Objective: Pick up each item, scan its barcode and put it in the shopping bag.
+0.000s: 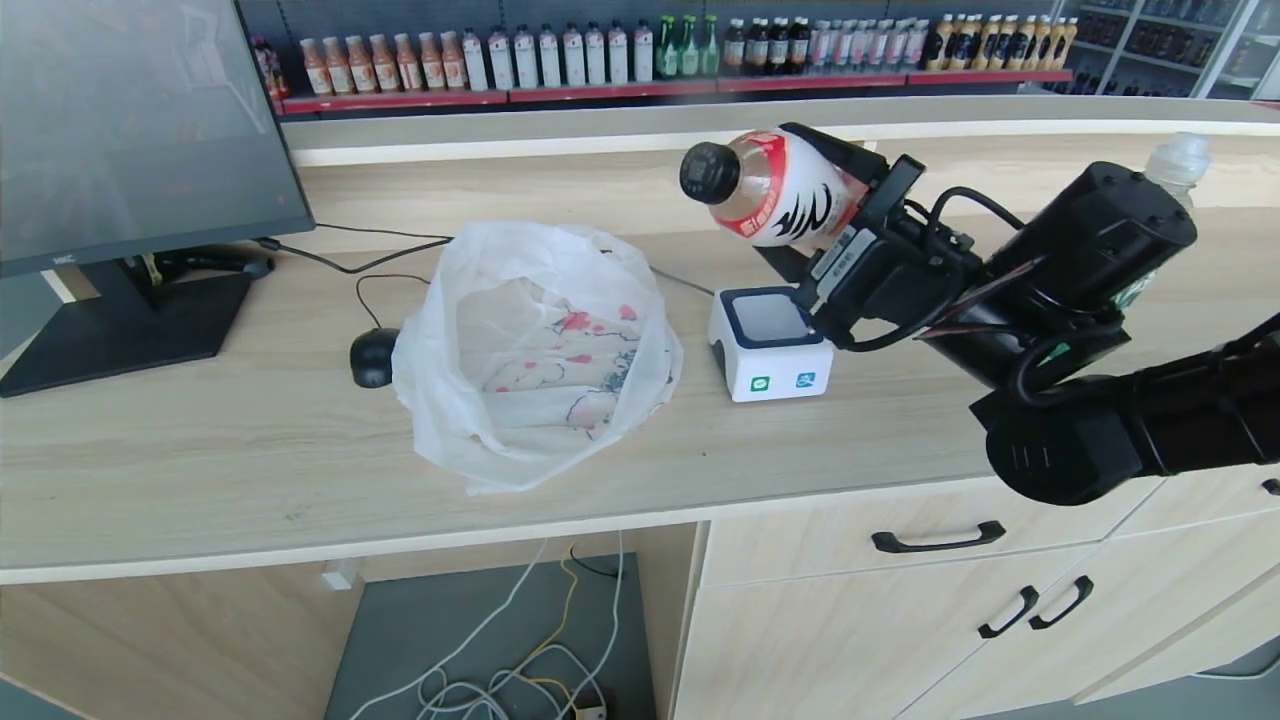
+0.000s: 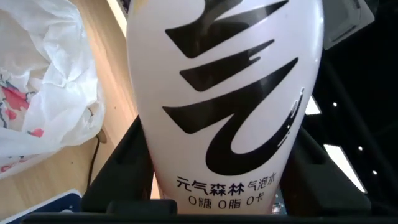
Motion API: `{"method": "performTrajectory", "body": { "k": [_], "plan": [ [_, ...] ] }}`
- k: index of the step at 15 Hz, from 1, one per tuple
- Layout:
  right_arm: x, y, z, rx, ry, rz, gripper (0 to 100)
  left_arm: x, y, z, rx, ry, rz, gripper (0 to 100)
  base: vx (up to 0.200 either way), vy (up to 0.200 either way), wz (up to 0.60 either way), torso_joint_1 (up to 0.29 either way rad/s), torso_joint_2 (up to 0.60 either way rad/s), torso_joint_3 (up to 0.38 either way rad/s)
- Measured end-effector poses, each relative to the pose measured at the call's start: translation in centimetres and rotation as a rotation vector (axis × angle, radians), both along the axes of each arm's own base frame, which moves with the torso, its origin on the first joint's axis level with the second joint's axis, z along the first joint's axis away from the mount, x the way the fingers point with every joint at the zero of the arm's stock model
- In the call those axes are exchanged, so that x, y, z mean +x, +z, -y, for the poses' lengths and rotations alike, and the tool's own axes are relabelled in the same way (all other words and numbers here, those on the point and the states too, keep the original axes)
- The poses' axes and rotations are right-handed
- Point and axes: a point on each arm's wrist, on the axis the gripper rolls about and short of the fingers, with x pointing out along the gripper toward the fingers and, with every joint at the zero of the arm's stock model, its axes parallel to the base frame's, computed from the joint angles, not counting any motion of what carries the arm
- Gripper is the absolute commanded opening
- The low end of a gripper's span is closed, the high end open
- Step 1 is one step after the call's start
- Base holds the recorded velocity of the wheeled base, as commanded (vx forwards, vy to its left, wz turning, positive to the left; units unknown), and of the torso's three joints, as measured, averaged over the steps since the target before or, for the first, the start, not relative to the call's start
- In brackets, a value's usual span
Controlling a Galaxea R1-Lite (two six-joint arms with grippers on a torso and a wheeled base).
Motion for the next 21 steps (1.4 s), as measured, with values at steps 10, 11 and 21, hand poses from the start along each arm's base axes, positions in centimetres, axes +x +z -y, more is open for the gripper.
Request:
{"method": "performTrajectory", "body": {
  "k": [10, 11, 21],
  "plan": [
    [1.5, -2.9, -2.0, -0.131, 0.021, 0.096, 0, 0.0, 0.0, 0.0, 0.0, 0.0, 0.0, 100, 0.0, 0.0, 0.0, 0.0, 0.0, 0.0],
    [1.6, -3.1, -2.0, -0.139, 0.017, 0.102, 0, 0.0, 0.0, 0.0, 0.0, 0.0, 0.0, 100, 0.0, 0.0, 0.0, 0.0, 0.0, 0.0],
    [3.1, -6.7, -2.8, -0.209, 0.027, 0.099, 0, 0.0, 0.0, 0.0, 0.0, 0.0, 0.0, 100, 0.0, 0.0, 0.0, 0.0, 0.0, 0.0]
  ]
}}
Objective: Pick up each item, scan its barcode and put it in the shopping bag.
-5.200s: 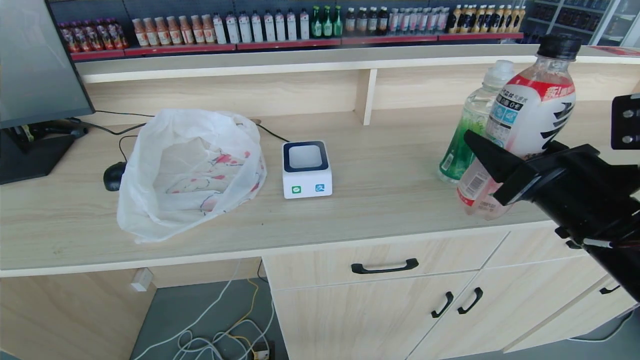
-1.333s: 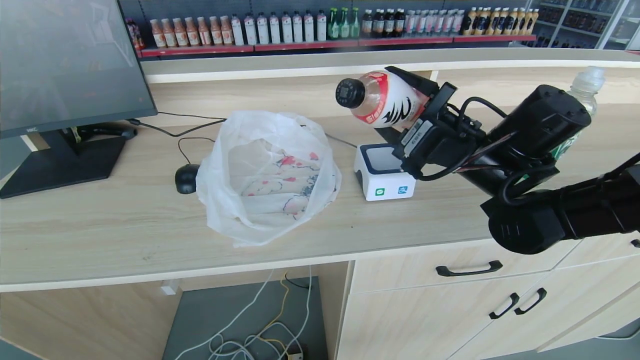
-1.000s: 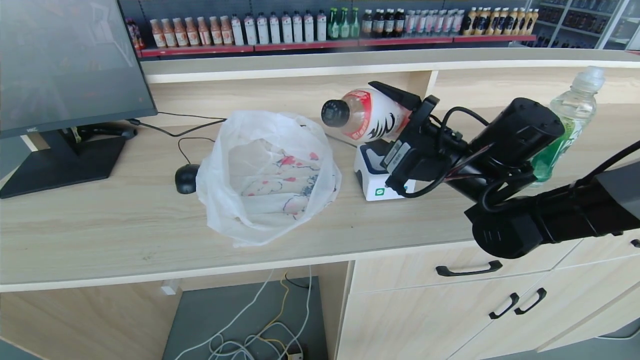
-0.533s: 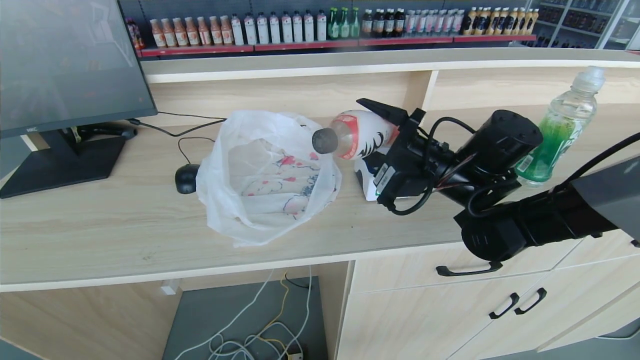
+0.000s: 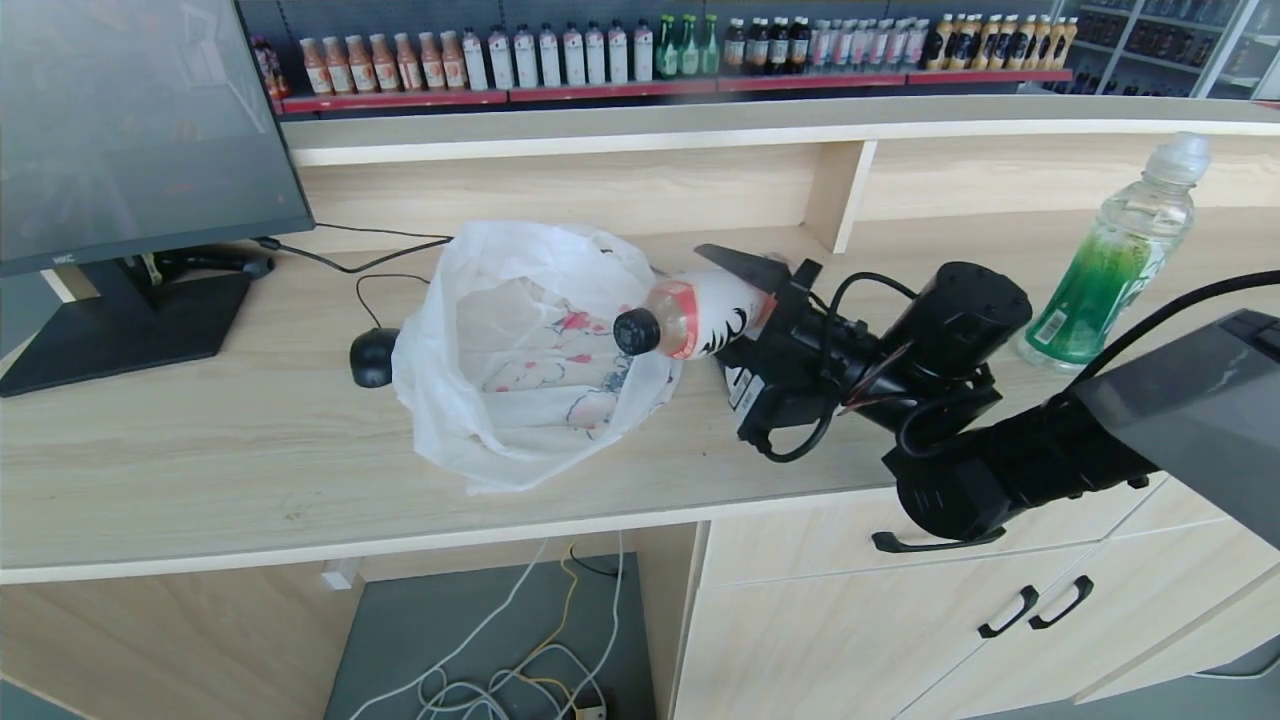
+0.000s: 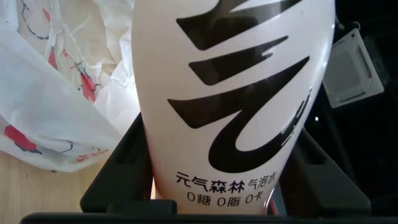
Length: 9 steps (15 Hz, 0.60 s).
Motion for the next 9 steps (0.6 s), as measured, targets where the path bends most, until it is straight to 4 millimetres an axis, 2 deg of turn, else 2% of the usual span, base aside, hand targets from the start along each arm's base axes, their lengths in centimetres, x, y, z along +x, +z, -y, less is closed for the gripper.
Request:
{"method": "performTrajectory", "body": {
  "k": [5, 9],
  "plan": [
    [1.3, -2.1, 0.3, -0.025, -0.006, -0.034, 0, 0.0, 0.0, 0.0, 0.0, 0.0, 0.0, 100, 0.0, 0.0, 0.0, 0.0, 0.0, 0.0],
    [1.7, -2.7, 0.6, -0.021, -0.017, -0.031, 0, 0.0, 0.0, 0.0, 0.0, 0.0, 0.0, 100, 0.0, 0.0, 0.0, 0.0, 0.0, 0.0]
  ]
}}
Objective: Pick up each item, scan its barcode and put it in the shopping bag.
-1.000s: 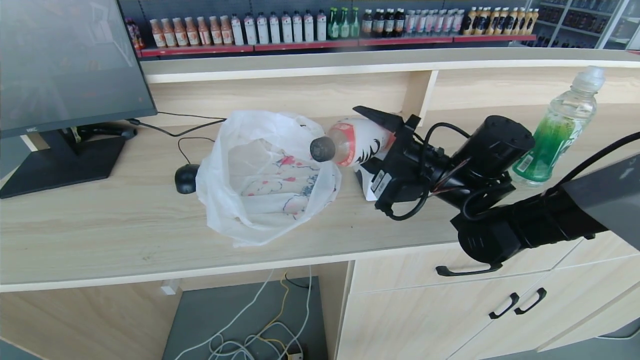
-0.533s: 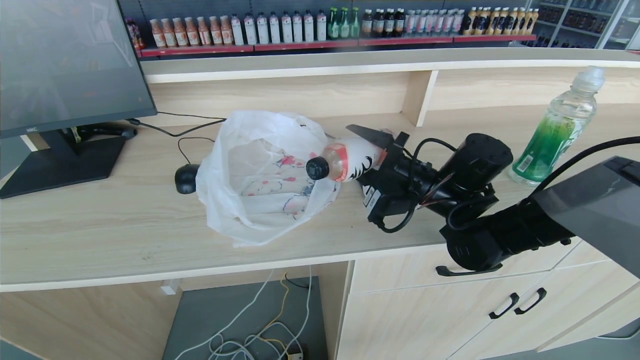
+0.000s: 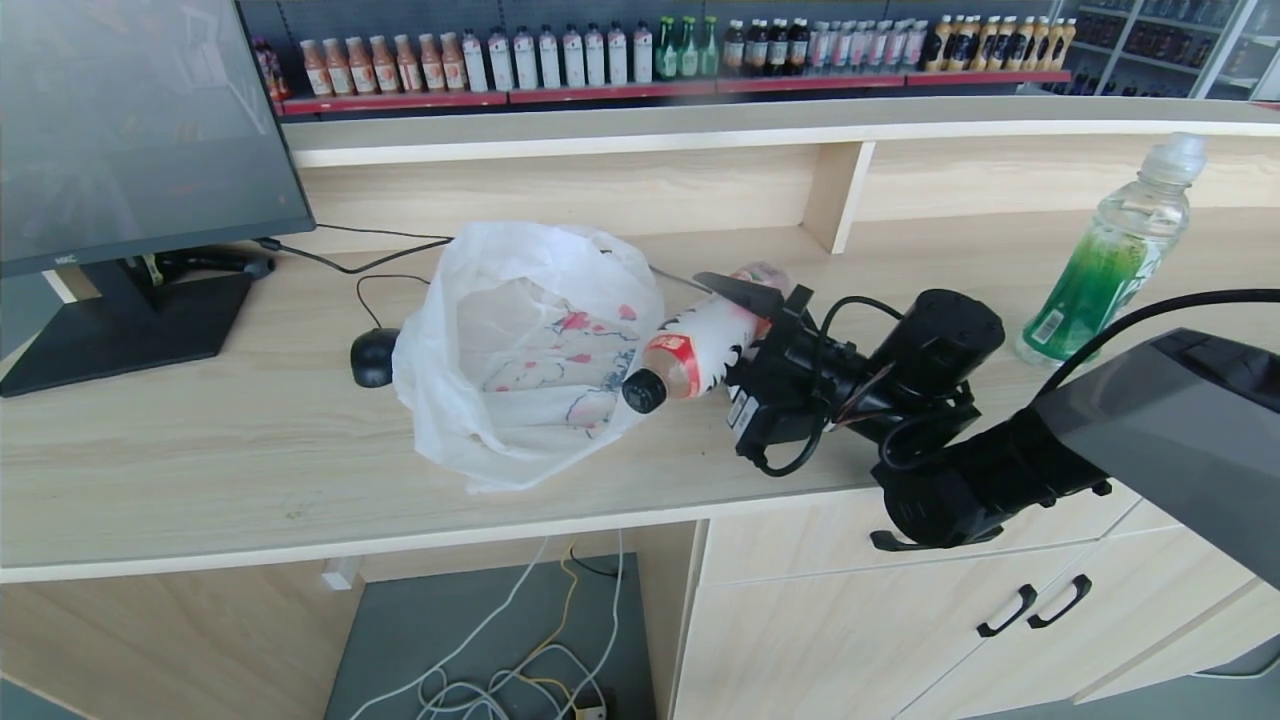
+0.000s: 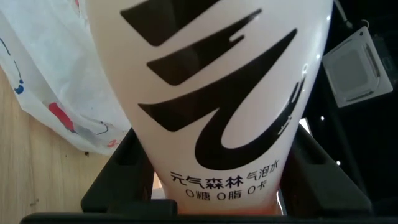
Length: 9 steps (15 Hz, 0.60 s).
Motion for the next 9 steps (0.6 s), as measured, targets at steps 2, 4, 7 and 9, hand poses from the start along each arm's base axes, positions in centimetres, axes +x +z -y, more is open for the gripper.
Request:
{"method": "performTrajectory", "body": {
  "k": [2, 4, 7, 9],
  "plan": [
    [0.13, -0.14, 0.01, -0.001, -0.001, -0.001, 0, 0.0, 0.0, 0.0, 0.0, 0.0, 0.0, 100, 0.0, 0.0, 0.0, 0.0, 0.0, 0.0],
    [0.31, -0.17, 0.05, 0.001, 0.001, 0.002, 0, 0.0, 0.0, 0.0, 0.0, 0.0, 0.0, 100, 0.0, 0.0, 0.0, 0.0, 0.0, 0.0],
    [0.5, -0.31, 0.08, -0.001, 0.006, 0.003, 0, 0.0, 0.0, 0.0, 0.0, 0.0, 0.0, 100, 0.0, 0.0, 0.0, 0.0, 0.0, 0.0],
    [0.59, -0.44, 0.09, -0.001, 0.005, 0.003, 0, 0.0, 0.0, 0.0, 0.0, 0.0, 0.0, 100, 0.0, 0.0, 0.0, 0.0, 0.0, 0.0]
  ]
}}
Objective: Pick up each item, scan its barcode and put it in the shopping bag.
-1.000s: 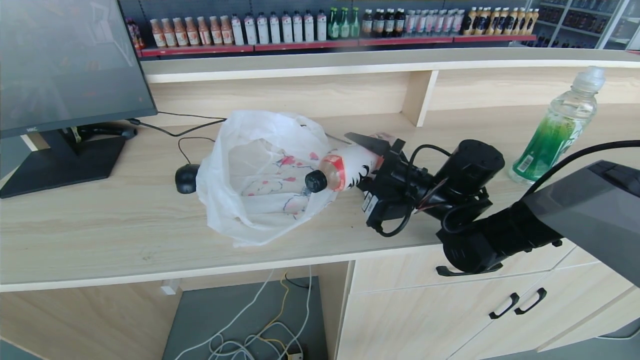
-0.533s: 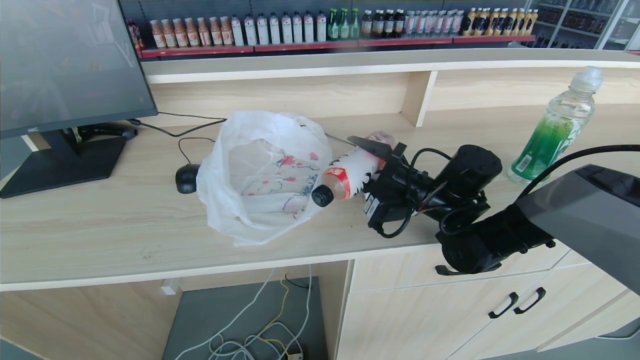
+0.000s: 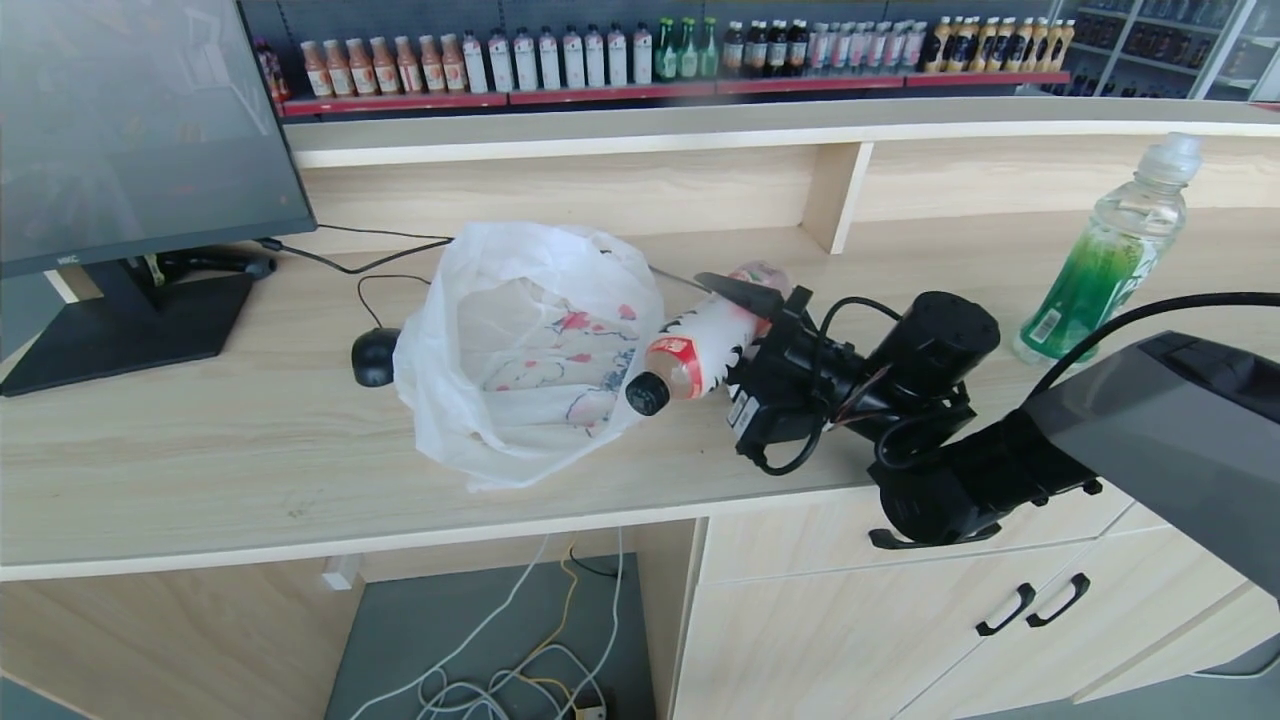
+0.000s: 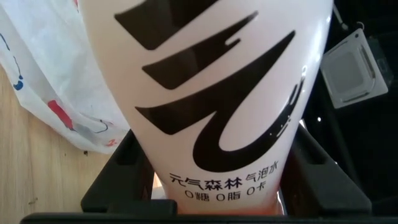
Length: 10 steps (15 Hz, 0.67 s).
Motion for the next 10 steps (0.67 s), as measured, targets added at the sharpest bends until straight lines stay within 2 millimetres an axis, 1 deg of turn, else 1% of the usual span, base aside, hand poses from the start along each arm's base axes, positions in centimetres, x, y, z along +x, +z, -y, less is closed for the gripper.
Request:
{"method": "performTrajectory", "body": {
  "k": [6, 10],
  "plan": [
    [-0.3, 0.5, 0.0, 0.035, 0.017, 0.006, 0, 0.0, 0.0, 0.0, 0.0, 0.0, 0.0, 100, 0.0, 0.0, 0.0, 0.0, 0.0, 0.0],
    [-1.2, 2.3, 0.2, 0.073, 0.031, 0.007, 0, 0.0, 0.0, 0.0, 0.0, 0.0, 0.0, 100, 0.0, 0.0, 0.0, 0.0, 0.0, 0.0]
  ]
}}
